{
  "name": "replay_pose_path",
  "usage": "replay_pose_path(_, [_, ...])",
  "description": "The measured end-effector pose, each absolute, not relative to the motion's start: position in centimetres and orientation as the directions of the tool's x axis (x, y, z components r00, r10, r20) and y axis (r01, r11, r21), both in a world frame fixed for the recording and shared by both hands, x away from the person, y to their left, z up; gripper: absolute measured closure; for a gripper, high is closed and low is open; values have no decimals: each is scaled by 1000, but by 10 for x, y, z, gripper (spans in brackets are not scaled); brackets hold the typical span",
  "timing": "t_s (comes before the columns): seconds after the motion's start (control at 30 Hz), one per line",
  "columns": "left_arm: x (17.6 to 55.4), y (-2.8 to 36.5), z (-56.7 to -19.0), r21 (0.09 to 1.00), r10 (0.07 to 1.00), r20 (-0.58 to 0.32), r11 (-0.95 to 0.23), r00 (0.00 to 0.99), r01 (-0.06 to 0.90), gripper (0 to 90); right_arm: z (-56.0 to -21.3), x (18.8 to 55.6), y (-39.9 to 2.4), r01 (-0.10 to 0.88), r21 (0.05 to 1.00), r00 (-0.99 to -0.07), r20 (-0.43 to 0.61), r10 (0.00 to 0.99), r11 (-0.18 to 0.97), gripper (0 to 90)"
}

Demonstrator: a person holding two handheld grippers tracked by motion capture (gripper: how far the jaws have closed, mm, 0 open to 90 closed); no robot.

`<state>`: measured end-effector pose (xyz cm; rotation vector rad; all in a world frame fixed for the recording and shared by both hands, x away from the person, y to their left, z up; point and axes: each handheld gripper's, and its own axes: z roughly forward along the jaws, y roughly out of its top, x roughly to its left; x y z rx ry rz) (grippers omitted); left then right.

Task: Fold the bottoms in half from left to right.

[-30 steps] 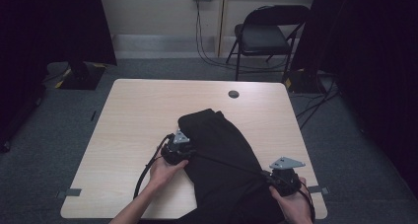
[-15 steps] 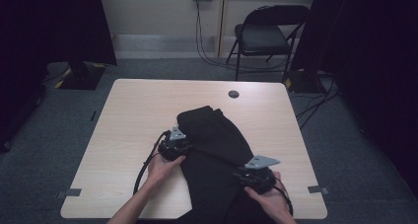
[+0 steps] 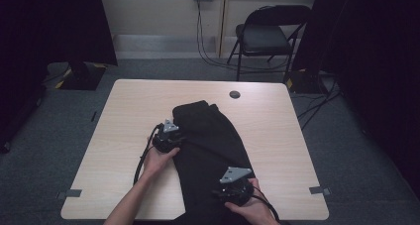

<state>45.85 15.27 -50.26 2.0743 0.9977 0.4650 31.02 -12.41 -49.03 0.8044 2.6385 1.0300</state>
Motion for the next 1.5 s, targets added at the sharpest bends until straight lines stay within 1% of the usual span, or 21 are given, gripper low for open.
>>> replay_pose_path(0.03, [458,153,-503,773,780,-5,-394,626,497,711,-490,309,-131,432,672,-824,22,567,601,550])
replay_pose_path(0.07, [459,154,-503,775,783,-33,-372,621,511,709,-490,308,-137,442,670,-820,32,571,596,550])
replay_pose_path(0.2, [460,156,-502,766,767,-24,-398,641,505,692,-486,296,-154,447,647,-812,3,584,618,540])
replay_pose_path(0.23, [464,155,-497,738,773,-23,-414,635,532,692,-486,291,-163,456,642,-806,4,591,617,536])
replay_pose_path(0.3, [464,152,-496,730,778,-2,-429,629,532,667,-486,288,-173,475,634,-796,15,605,610,533])
replay_pose_path(0.4, [463,155,-497,737,790,-36,-393,612,551,647,-484,283,-189,493,620,-782,8,623,611,522])
replay_pose_path(0.47, [461,156,-495,741,796,-89,-349,599,573,595,-481,285,-193,501,638,-766,13,642,585,494])
replay_pose_path(0.57, [448,151,-481,756,764,-55,-388,643,526,566,-471,299,-191,484,700,-742,10,671,525,490])
replay_pose_path(0.7, [427,140,-470,738,683,-30,-478,730,477,556,-466,335,-184,485,737,-699,4,715,471,466])
replay_pose_path(0.77, [419,138,-475,732,663,-46,-486,747,477,551,-464,355,-177,462,748,-689,-36,724,477,454])
replay_pose_path(0.8, [415,138,-482,725,666,-90,-466,740,507,551,-464,362,-174,461,747,-684,-45,728,479,448])
replay_pose_path(0.83, [412,138,-487,716,670,-98,-466,736,520,547,-466,375,-170,477,743,-672,-34,740,469,440])
replay_pose_path(0.87, [410,136,-492,698,668,-83,-490,739,522,541,-468,384,-167,490,742,-665,-20,746,457,440])
replay_pose_path(0.9, [406,135,-494,707,662,-46,-507,748,493,526,-470,391,-163,497,733,-662,-27,749,465,442])
replay_pose_path(0.97, [404,132,-494,706,663,-31,-515,748,486,502,-479,402,-157,507,713,-654,-47,755,484,479])
replay_pose_path(1.0, [403,131,-494,707,665,-15,-521,747,479,497,-484,407,-156,525,705,-648,-31,761,476,535])
replay_pose_path(1.03, [402,131,-494,706,664,-13,-523,747,477,497,-488,410,-155,538,693,-650,-22,760,480,554])
replay_pose_path(1.13, [401,132,-495,714,662,-17,-517,750,472,492,-493,410,-155,536,697,-646,-24,763,476,552])
replay_pose_path(1.2, [394,133,-495,712,639,-18,-532,769,458,482,-492,400,-159,539,687,-662,-13,749,488,549])
replay_pose_path(1.37, [370,131,-494,701,608,-21,-557,794,446,482,-493,360,-169,500,696,-711,-11,704,515,549])
replay_pose_path(1.5, [343,129,-490,668,568,-31,-600,823,440,475,-489,323,-170,494,665,-748,-2,664,560,546])
